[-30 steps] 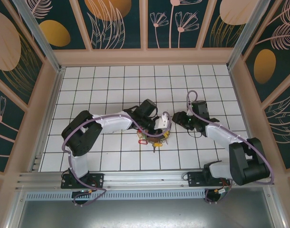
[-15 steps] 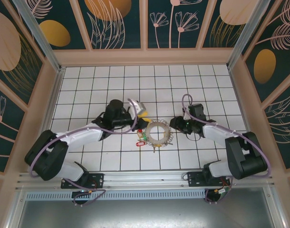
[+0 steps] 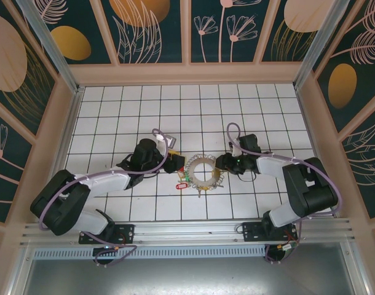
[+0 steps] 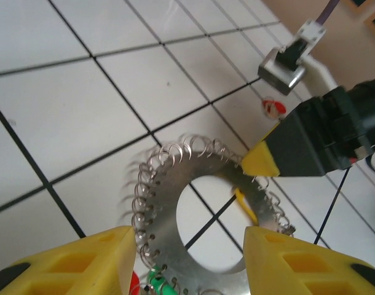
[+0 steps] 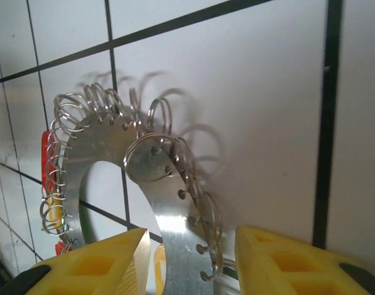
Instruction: Put the keys on the keyring
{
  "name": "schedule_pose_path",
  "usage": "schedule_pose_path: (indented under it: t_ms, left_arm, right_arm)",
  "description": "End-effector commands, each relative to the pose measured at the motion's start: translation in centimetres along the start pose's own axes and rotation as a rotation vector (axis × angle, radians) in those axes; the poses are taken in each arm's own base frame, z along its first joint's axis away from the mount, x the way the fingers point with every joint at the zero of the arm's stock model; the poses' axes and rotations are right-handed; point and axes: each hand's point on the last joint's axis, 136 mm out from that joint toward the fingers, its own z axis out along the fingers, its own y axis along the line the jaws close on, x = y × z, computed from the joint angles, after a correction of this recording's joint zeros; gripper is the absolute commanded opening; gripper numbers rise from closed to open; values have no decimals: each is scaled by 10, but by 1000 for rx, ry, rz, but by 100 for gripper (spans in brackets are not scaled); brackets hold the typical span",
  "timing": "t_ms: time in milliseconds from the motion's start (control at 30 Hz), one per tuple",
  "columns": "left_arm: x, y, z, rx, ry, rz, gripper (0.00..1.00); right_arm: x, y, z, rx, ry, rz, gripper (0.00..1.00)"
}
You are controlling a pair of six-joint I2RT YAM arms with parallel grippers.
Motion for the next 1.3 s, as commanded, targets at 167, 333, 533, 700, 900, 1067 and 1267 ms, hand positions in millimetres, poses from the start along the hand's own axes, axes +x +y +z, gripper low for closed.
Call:
schedule_pose_path:
  t_ms: [167,333,533,700,900,1067,1267]
  left_arm:
    - [43,5,26,50,201,-129,46]
    - [59,7,41,77,287,-165,41]
    - [77,14,52,75,356,-203,37]
    - [78,19,54,54,357,-203,36]
    - [49,24,50,-21,261,-158,37]
    - [-6,24,30,-121,77,-109,43]
    - [-70,22,-16,-233,-179,-85,61]
  right_arm:
    - [13,8,16,-86,101,-46,39]
    - [17,15,18,-147,109,-55,35]
    - [18,34,16,-259,114,-95,34]
    - [14,33,15,-251,104,-111,29]
    - [2,42,2,-266,55,-127,11]
    - [-15,64,-20,-333,-34,-151,5]
    - [-41,116,-77,-480,-278,-275,0]
